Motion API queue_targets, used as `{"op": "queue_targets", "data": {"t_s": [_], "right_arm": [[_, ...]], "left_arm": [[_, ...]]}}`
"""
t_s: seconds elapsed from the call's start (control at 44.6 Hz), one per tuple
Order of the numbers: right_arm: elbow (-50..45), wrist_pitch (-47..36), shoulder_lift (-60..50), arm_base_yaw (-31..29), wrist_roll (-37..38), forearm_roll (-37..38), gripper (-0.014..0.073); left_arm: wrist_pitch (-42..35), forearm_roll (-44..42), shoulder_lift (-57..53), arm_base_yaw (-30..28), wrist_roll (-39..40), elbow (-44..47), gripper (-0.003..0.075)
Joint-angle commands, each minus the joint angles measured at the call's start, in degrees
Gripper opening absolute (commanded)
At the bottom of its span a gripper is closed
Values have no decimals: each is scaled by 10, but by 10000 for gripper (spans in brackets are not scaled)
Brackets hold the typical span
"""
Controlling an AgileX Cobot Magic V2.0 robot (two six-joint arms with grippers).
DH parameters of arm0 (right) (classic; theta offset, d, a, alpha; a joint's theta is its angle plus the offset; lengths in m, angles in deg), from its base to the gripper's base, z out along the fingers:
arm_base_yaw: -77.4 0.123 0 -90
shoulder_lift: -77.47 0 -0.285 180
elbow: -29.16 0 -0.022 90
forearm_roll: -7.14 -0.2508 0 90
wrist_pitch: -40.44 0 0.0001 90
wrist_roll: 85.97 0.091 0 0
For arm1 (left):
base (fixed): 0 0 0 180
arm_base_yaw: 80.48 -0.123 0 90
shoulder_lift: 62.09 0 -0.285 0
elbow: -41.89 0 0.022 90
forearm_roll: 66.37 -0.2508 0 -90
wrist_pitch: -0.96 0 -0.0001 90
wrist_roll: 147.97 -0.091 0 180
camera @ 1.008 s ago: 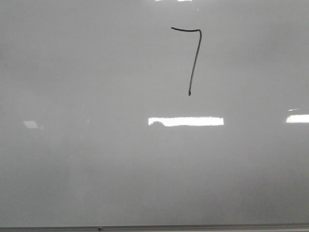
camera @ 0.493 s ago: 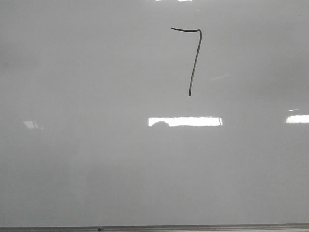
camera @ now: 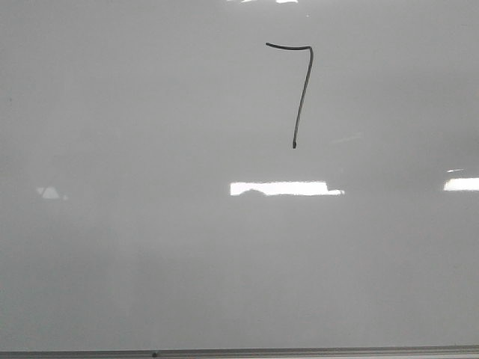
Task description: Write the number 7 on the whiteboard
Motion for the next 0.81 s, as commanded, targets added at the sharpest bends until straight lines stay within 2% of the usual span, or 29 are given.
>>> {"op": "queue_targets", "data": {"t_s": [0.0,0.134,0.314,0.784], "right_arm": [[11,-44,6,-3,2,12,99],[11,-43,6,-3,2,12,-70],[11,-39,6,-3,2,8,-67],[11,-33,6,-3,2,6,-67]], "left_arm": [[-44,-14,1,4,23,-12,295],[-52,-15,1,4,31,-12,138],[-64,-4,1,4,32,-12,-20],[-61,8,1,4,32,-12,-20]]}}
